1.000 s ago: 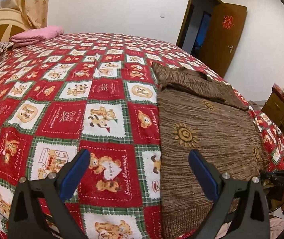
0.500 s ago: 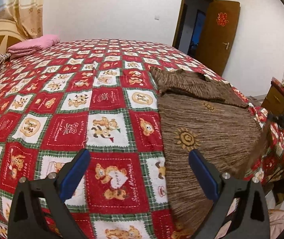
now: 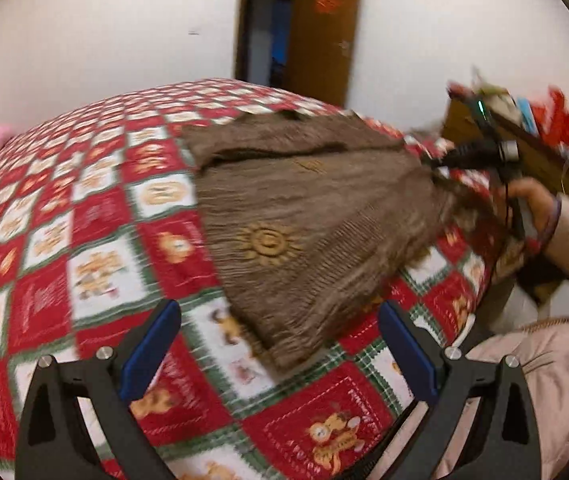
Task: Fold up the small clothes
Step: 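Grasp the sweater hem with the left gripper while the right gripper grasps the hem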
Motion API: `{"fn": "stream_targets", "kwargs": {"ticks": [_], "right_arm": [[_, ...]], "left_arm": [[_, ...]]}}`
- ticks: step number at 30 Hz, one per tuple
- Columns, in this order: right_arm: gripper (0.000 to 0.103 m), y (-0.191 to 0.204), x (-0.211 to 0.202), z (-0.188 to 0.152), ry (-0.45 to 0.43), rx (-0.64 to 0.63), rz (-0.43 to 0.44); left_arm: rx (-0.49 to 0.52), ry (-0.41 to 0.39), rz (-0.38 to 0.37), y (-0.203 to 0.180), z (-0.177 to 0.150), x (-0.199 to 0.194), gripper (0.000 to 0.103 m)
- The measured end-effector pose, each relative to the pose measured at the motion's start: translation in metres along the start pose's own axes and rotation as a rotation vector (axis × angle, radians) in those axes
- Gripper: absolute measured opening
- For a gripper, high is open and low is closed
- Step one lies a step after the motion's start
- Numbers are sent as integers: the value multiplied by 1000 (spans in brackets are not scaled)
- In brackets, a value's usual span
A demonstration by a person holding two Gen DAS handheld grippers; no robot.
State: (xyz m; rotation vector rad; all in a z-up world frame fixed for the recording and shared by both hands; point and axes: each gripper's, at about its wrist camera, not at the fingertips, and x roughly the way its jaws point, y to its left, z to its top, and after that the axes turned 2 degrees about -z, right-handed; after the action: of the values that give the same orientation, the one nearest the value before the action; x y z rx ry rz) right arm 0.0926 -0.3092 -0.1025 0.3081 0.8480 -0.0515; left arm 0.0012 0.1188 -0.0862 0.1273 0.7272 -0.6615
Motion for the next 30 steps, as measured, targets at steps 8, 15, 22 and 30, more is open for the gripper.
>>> {"fn": "stream_targets", "kwargs": {"ticks": [8, 15, 22, 30], "right_arm": [[6, -2, 0, -6, -6, 4, -8], [6, -8, 2, -9, 2, 19, 7], [6, -9, 2, -12, 0, 24, 13], [6, -9, 2, -13, 5, 32, 17]], "left_arm": [[-332, 59, -39, 25, -4, 35, 70], [-317, 30, -6, 7, -13, 30, 50], [-350, -1, 21, 17, -12, 34, 30], [-275, -21, 52, 5, -12, 35, 22]]}}
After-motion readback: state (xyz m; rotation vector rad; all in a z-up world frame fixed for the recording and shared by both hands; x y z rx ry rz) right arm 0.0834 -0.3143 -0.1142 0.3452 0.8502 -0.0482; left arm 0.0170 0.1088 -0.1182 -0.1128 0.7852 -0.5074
